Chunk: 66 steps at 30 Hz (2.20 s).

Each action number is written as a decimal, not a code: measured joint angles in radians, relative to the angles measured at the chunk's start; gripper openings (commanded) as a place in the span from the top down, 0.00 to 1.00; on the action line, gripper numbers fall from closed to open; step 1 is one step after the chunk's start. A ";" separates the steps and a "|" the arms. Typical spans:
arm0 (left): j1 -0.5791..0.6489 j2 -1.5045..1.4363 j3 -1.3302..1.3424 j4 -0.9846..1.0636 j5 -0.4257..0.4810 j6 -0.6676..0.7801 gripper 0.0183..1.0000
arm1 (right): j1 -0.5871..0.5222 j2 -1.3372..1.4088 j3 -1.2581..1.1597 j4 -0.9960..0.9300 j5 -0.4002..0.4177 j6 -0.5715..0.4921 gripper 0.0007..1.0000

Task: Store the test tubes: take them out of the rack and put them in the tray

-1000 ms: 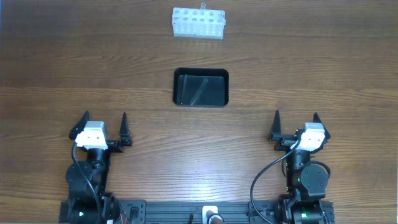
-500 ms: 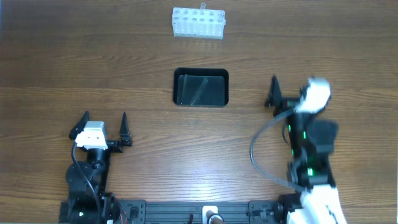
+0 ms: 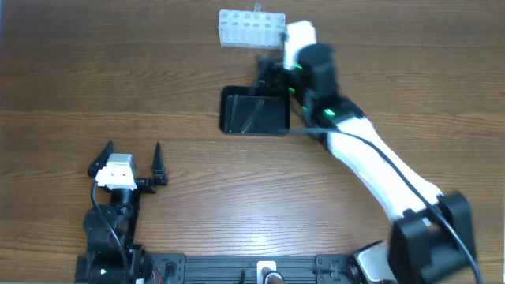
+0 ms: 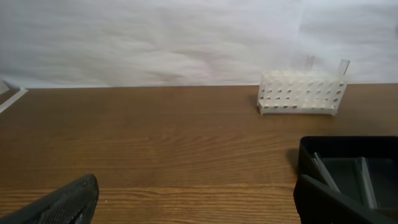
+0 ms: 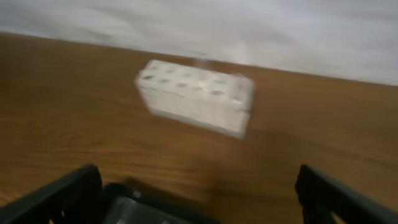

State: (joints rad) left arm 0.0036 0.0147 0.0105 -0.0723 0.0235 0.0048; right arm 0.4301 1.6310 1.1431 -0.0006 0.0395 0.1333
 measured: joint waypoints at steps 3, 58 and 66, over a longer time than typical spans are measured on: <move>0.000 0.000 0.000 0.000 0.000 0.000 0.00 | 0.037 0.127 0.134 -0.080 0.037 0.030 0.01; 0.000 0.000 0.000 0.000 0.000 0.000 0.00 | 0.021 0.779 0.771 -0.021 0.283 0.102 0.49; 0.000 0.000 0.000 0.000 0.000 0.000 0.00 | 0.021 0.779 0.771 -0.021 0.286 0.097 0.61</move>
State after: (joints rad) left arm 0.0036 0.0147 0.0105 -0.0723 0.0238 0.0048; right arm 0.4511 2.4100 1.9144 -0.0212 0.3260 0.2306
